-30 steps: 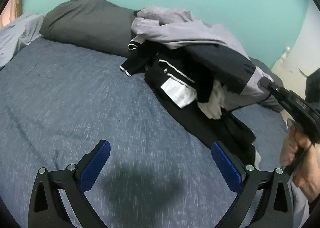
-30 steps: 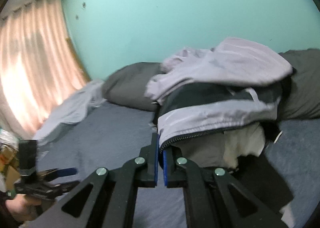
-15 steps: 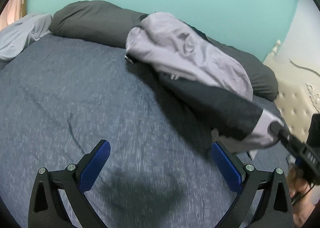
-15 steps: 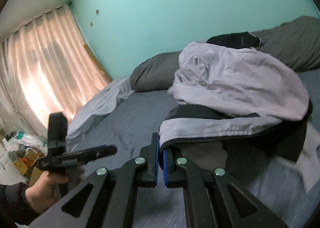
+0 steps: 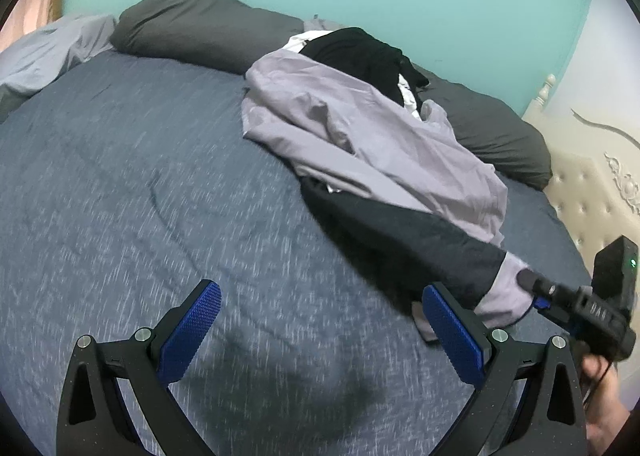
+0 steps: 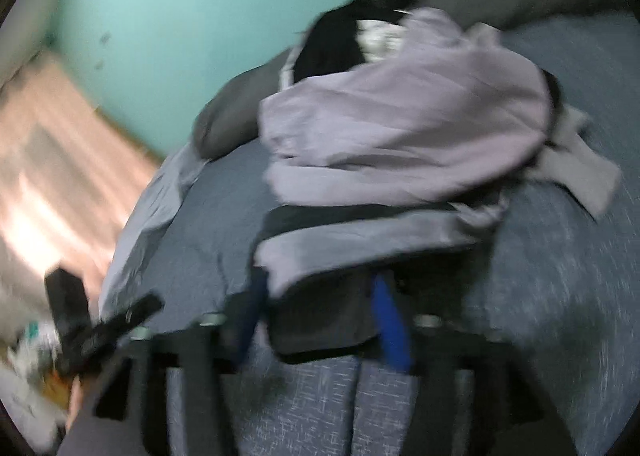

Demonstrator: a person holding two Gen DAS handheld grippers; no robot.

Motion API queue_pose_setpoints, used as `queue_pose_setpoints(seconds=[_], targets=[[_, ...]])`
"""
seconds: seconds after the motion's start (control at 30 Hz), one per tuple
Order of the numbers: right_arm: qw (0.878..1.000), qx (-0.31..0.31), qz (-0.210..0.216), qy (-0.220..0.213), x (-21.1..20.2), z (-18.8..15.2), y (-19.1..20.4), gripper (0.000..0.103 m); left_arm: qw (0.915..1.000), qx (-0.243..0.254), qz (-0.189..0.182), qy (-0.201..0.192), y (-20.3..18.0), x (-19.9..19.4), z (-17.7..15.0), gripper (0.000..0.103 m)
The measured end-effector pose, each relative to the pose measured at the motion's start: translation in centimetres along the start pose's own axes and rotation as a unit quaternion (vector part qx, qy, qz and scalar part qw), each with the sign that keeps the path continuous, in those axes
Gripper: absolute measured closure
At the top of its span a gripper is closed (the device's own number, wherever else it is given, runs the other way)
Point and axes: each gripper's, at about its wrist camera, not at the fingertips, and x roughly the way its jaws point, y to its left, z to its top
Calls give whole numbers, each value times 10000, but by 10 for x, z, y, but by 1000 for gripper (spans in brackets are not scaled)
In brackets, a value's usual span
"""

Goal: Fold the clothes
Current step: 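Close the right gripper on the lavender jacket's black hem and pull it out, then drag the lavender jacket with the right gripper away from the pile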

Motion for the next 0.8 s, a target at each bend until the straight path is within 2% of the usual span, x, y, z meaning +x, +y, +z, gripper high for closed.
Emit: queue_pose_setpoints(seconds=[0.07,0.17,0.3,0.4,0.5,0.57,0.8], targets=[[9995,299,-71,10,1,1,-10,35,10000,12,22,5,2,-4,-8,0],[9976,690,-105,-13,2,0,-24,31,10000,10,-2,47,4,-8,-17,0],[9955,921,-210,-58,15,10,-32,19,10000,18,1,9,6,-10,-22,0],[9953,840,-473,-83,28,20,-32,16,10000,49,5,-1,6,-8,-25,0],[9949,706,-723,-75,40,26,-36,9,10000,67,-26,-24,7,-5,-28,0],[9942,644,-866,-28,46,29,-42,9,10000,78,-42,-22,7,-2,-31,0],[9887,1002,-1112,38,68,29,-69,9,9998,7,-190,80,8,11,-46,0]])
